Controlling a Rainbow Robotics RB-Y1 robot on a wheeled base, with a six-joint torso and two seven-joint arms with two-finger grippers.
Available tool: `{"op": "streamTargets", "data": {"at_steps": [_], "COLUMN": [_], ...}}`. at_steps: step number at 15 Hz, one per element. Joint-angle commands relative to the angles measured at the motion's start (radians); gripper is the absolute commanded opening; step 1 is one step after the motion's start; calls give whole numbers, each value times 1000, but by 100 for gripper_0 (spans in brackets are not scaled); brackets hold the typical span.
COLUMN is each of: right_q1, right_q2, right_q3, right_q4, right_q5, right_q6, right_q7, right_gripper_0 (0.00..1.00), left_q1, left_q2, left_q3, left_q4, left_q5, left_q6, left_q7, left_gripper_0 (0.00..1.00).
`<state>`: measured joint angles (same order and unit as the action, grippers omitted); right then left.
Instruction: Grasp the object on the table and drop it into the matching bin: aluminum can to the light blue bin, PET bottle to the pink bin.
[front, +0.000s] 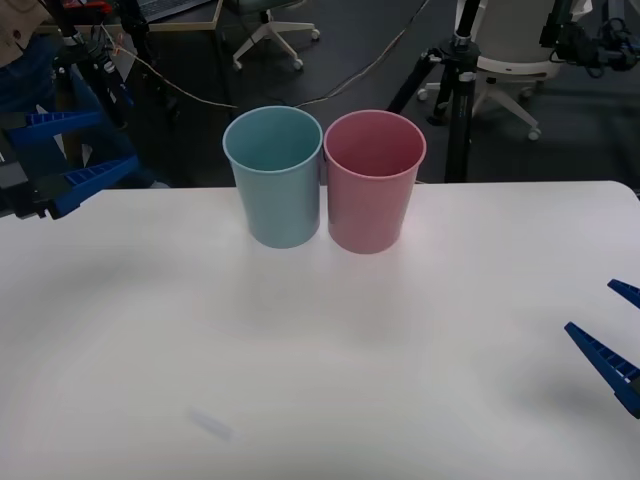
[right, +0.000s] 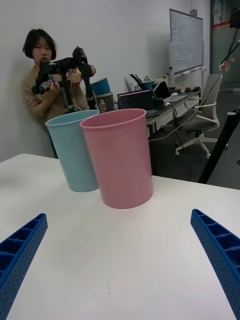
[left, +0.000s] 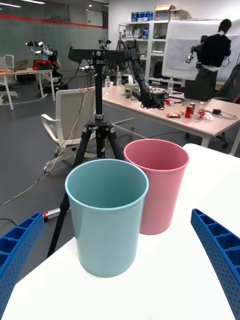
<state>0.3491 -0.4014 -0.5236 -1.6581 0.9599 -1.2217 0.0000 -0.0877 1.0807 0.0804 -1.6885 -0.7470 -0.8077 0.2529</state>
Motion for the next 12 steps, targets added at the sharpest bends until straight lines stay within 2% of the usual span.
{"op": "streamTargets", "data": {"at_steps": [1,7,11,12], "right_q1": [0,0,0,0], "right_q2": [0,0,0,0], "right_q3": [0,0,0,0], "right_q4": [0,0,0,0], "right_q5": [0,0,0,0], "right_q6": [0,0,0,0], "right_q7": [0,0,0,0], "right_gripper_0": [100,100,100,100], "left_q1": [115,270,287,287], "left_q2": [-48,-254,-443,-509], "left_q3": [90,314,429,455], "left_q4": [-59,-122,-122,-125], "left_q5": [-32,-190,-331,-362], "left_q6": [-16,-110,-225,-269], "left_q7": [6,52,75,77], "left_gripper_0": [100,100,100,100]}}
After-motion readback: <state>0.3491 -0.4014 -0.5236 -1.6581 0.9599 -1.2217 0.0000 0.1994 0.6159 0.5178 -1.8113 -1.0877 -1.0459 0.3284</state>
